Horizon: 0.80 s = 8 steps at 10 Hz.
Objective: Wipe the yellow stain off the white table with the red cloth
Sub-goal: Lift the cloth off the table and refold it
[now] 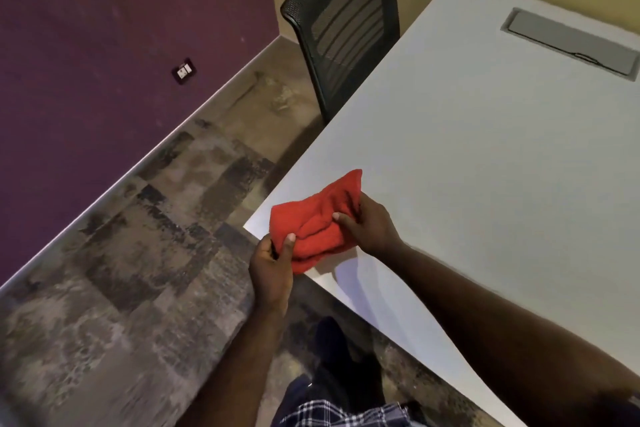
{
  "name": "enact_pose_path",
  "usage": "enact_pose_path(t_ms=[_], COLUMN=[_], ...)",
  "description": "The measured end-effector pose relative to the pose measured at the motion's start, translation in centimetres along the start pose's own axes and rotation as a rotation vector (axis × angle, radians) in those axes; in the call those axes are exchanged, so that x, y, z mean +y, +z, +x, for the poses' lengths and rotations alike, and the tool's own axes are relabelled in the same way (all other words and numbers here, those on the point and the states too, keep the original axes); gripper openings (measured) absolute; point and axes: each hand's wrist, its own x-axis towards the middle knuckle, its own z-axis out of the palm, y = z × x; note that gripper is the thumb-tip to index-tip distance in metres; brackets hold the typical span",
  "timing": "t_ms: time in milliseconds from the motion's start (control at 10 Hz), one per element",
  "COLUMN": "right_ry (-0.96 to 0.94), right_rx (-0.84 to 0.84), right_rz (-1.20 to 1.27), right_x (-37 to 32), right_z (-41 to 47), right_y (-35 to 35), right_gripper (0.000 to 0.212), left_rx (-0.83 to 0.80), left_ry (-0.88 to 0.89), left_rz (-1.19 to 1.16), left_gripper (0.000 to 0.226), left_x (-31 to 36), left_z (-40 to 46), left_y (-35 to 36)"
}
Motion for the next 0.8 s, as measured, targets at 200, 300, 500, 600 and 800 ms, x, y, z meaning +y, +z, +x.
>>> enact_pose_path(t_ms=[200, 300, 500, 600, 800], right_ry=[-0.044, 0.009, 0.145, 0.137, 0.053], right_rx=[-0.146, -0.241, -0.438, -0.401, -0.234], right_rz=[-0.167, -0.292, -0.396, -0.43, -0.438], right_x=[-1.1, -1.0, -0.7, -0.3, 0.6], right_z=[6.1, 8.7, 10.3, 9.8, 4.8], right_y=[2.9, 4.2, 5.1, 4.8, 1.0], right_gripper=[0.036, 0.041, 0.088, 0.095, 0.082], left_rx=[0.061, 0.064, 0.0, -0.001, 0.139], left_ry=[-0.073, -0.149, -0.286, -0.283, -0.121], left_rz=[0.013, -0.001, -0.026, -0.015, 0.351], left_gripper=[0.019, 0.017, 0.026, 0.036, 0.076], left_x=[-2.0, -2.9, -3.6, -3.6, -1.9], left_z=[3.0, 3.9, 4.2, 3.9, 1.8], left_y=[-0.7, -0.5, 0.0, 0.1, 0.0])
